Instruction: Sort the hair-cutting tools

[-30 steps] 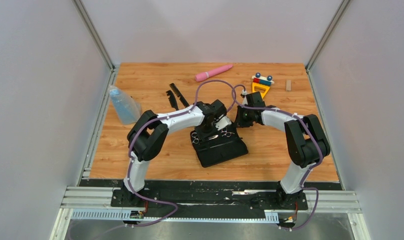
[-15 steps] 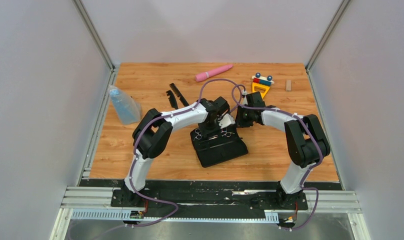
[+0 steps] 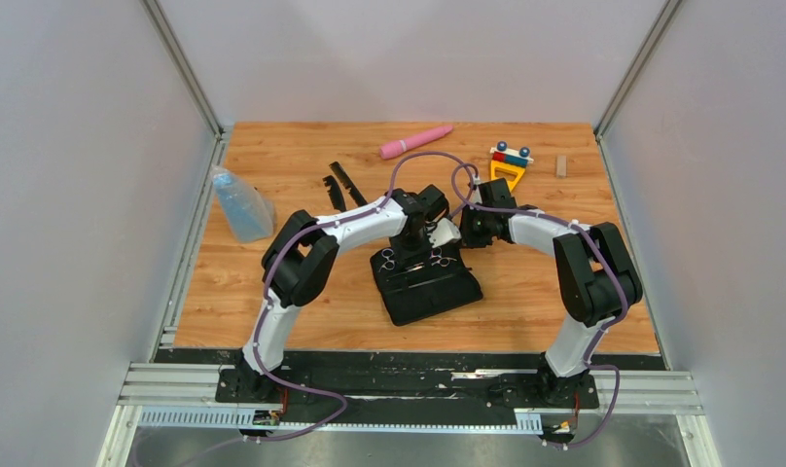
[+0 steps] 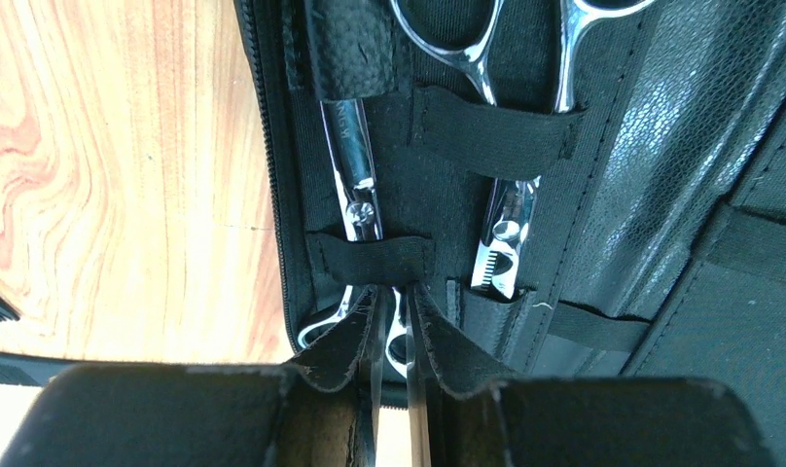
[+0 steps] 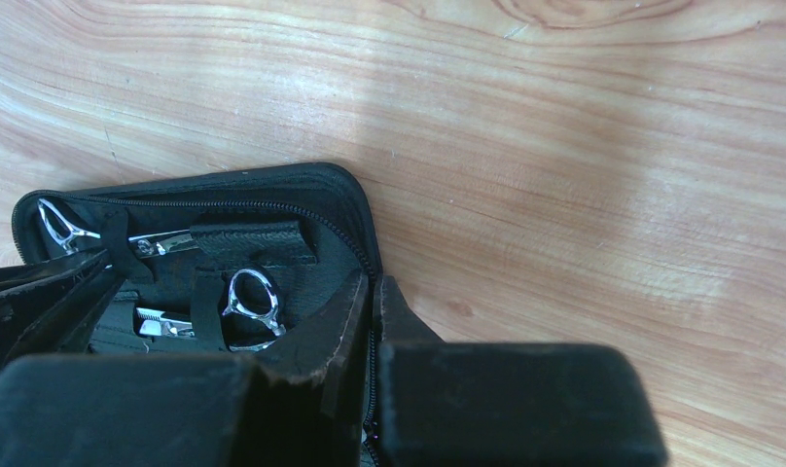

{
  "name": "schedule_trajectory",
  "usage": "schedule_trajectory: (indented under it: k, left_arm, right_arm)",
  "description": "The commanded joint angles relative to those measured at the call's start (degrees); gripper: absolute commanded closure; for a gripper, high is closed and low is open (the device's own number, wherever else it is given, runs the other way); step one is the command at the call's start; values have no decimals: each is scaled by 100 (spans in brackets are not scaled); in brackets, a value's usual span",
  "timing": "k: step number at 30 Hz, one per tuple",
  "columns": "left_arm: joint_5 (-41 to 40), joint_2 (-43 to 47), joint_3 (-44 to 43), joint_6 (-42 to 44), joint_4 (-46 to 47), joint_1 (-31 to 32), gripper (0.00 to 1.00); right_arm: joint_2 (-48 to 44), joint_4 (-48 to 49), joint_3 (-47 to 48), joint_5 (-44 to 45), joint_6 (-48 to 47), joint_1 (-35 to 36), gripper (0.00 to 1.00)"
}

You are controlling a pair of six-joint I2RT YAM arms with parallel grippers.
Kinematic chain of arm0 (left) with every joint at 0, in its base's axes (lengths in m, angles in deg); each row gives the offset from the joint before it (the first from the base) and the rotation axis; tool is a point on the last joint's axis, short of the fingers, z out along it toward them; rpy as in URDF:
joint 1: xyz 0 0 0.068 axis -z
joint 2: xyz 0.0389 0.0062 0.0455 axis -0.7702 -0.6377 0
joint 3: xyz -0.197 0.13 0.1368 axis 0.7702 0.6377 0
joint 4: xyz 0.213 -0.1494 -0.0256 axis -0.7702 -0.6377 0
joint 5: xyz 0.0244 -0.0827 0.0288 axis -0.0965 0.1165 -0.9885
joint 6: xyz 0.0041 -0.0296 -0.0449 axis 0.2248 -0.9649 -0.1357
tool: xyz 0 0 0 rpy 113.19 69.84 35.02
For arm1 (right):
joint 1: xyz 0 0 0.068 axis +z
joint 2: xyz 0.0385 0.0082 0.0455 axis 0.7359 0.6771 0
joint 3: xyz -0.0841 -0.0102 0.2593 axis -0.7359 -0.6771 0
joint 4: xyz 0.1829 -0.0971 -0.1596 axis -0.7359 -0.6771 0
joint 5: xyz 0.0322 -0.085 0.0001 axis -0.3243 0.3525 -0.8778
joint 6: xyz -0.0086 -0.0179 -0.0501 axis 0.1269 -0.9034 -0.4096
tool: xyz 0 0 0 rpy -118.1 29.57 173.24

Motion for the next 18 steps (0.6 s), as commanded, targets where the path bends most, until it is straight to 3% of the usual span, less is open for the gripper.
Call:
schedule_trajectory:
  k: [1,11,18]
  left_arm:
    - [529,-181,-236,-60,272,84,79]
    - [952,-166,-310,-454,233,78,82]
    - [754,-24,-306,-559,286,84,69]
  right_arm:
    - [48,128,-76,-280,95,69,97]
    - [36,128,-81,-255,103,73,97]
    - [8,128,-95,-236,99,68,97]
